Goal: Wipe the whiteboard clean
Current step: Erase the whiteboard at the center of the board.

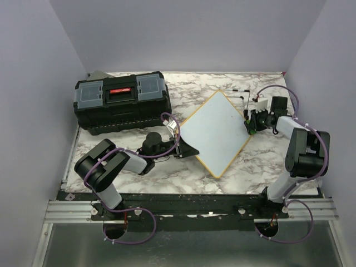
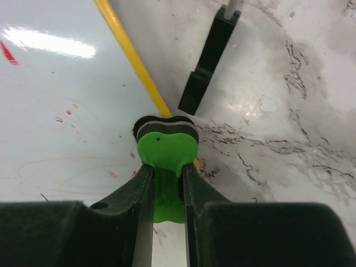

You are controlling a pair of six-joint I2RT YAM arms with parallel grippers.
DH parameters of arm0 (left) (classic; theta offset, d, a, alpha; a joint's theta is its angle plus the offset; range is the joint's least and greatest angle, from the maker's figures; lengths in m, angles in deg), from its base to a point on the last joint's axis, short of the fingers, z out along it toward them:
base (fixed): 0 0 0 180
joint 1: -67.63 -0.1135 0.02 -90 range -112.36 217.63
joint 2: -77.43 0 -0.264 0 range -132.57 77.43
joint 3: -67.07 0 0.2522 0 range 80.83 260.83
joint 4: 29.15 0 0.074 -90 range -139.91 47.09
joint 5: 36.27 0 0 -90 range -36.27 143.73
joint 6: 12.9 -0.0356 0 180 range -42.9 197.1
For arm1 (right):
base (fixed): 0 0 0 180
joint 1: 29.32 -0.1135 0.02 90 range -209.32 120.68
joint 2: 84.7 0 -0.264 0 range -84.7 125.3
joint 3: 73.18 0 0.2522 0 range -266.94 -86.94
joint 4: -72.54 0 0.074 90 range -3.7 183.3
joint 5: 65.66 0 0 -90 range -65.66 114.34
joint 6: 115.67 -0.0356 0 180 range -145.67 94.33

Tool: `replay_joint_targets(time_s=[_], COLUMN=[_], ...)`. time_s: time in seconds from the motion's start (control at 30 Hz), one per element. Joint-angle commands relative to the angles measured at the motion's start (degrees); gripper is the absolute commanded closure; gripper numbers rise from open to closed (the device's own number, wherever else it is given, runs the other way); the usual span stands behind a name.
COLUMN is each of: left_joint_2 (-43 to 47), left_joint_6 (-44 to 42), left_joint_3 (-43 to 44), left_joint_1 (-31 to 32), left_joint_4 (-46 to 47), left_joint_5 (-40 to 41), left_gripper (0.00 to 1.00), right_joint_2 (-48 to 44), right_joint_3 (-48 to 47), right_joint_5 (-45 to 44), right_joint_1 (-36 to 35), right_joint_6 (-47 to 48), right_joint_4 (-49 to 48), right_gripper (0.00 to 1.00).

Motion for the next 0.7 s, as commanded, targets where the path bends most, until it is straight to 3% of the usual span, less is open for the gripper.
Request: replay_joint_targets(time_s=[0.0, 0.23, 0.33, 0.47, 0.67], left_joint_2=[0.3, 0.34, 0.58, 1.24, 1.27], left_joint_6=[-0.87, -1.09, -1.04, -1.48, -1.42], left_joint_3=[0.69, 1.11, 0.9, 0.25, 0.42], left_joint_1=[1.47, 1.42, 1.46, 1.43, 1.41], left_joint_4=[10.96, 10.15, 10.14, 9.78, 10.0], left_joint_5=[-6.89, -6.6, -6.54, -6.46, -6.69], left_gripper=[1.0, 1.0, 1.0, 1.0, 1.0], right_joint_2=[-1.04, -5.9, -6.98, -4.9, -0.78], right_joint_3=[3.13, 6.14, 7.21, 7.29, 4.73], right_joint_5=[7.23, 12.06, 3.74, -0.83, 0.78], right_joint_1=[-4.17, -9.32, -9.32, -5.07, 0.29], right_joint_6=[-1.29, -9.05, -12.07, -9.44, -1.34], right_joint_4=[-0.42, -4.05, -8.2, -10.2, -5.81], right_gripper=[0.99, 0.99, 0.99, 0.99, 0.99])
